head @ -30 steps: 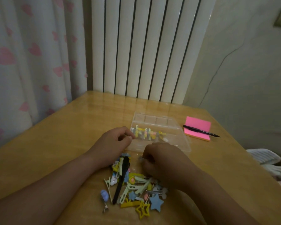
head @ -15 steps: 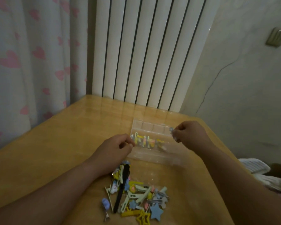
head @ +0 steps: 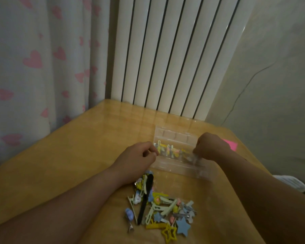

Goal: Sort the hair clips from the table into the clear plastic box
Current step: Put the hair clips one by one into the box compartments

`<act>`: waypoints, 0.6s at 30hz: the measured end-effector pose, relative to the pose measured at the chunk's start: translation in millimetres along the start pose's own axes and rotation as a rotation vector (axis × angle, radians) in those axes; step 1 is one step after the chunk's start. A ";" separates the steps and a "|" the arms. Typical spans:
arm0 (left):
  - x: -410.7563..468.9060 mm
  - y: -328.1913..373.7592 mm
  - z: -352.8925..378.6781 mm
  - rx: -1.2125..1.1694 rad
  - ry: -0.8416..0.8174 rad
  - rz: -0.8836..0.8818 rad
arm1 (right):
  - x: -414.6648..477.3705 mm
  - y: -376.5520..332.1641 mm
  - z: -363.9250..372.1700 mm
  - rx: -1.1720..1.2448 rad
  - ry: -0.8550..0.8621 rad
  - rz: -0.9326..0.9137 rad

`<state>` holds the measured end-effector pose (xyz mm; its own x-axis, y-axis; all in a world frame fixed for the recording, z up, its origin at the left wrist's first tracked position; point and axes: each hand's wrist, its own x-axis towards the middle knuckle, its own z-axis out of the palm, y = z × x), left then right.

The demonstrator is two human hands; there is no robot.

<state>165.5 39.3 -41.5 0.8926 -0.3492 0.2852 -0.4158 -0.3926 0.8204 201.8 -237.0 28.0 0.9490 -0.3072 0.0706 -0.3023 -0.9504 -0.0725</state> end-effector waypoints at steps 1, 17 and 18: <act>-0.2 -0.2 0.0 -0.003 -0.001 0.000 | -1.9 1.7 -0.4 0.022 0.000 0.000; -0.6 4.1 -1.5 0.036 0.000 0.000 | -136.5 -22.0 15.4 0.585 0.009 -0.491; -0.4 3.8 -1.3 0.031 0.002 -0.003 | -138.8 -23.6 16.9 0.563 -0.065 -0.519</act>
<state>163.8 39.1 -37.8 0.8940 -0.3464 0.2841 -0.4185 -0.4193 0.8056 78.7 -171.1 3.2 0.9655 0.1917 0.1761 0.2577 -0.7992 -0.5430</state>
